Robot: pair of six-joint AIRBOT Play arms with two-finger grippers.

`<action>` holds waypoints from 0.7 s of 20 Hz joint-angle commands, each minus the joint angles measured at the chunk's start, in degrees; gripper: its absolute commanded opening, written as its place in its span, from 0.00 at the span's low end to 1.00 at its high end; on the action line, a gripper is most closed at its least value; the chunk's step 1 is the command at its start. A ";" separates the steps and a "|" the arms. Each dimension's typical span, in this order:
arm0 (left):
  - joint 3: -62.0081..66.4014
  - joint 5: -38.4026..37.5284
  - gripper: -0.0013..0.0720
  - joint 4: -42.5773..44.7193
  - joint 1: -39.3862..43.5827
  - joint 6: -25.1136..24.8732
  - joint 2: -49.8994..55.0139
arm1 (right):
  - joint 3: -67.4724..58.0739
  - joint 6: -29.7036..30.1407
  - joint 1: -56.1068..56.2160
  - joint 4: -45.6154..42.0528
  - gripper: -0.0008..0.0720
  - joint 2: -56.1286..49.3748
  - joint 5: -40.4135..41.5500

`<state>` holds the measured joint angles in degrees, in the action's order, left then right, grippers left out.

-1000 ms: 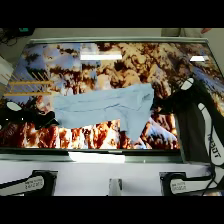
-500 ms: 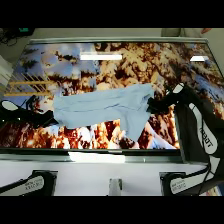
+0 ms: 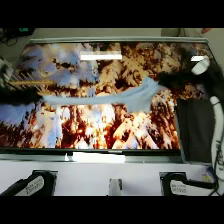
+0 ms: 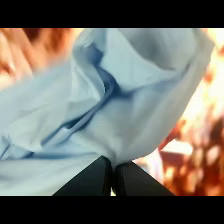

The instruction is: Fold the shirts.

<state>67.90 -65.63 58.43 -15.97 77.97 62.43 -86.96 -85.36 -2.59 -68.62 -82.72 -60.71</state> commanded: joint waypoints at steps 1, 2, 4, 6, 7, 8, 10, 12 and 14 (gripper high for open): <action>22.69 8.15 0.06 0.02 -0.09 1.57 -5.88 | -14.32 0.44 0.00 -6.86 0.05 13.46 8.04; 30.82 12.00 0.06 0.02 -0.09 2.29 -7.28 | -17.55 -0.81 0.00 -9.42 0.05 17.62 10.49; 44.00 17.27 0.06 0.02 -0.09 2.45 -9.73 | -21.27 -3.96 0.00 -14.21 0.05 26.23 13.20; 51.47 18.56 0.06 0.00 -0.07 3.58 -12.44 | -21.59 -5.77 0.00 -17.29 0.05 34.10 11.67; 52.02 18.53 0.06 0.00 -0.07 4.44 -14.34 | -21.59 -5.73 0.00 -17.59 0.05 37.05 9.44; 51.34 17.81 0.06 0.00 -0.07 4.76 -16.22 | -21.59 -5.73 0.00 -17.70 0.05 39.58 6.91; 49.27 14.78 0.07 0.00 -0.07 4.81 -18.86 | -21.59 -5.75 0.00 -18.14 0.05 42.75 4.76; 48.59 11.13 0.06 0.22 -0.07 4.79 -19.54 | -21.62 -5.75 0.00 -18.56 0.05 44.63 4.96; 48.59 10.12 0.06 0.22 -0.09 4.79 -19.15 | -21.62 -5.75 0.00 -19.04 0.05 44.98 3.85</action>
<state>116.03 -53.08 58.50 -16.03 82.41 44.25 -108.22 -90.87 -2.59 -86.26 -40.38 -55.27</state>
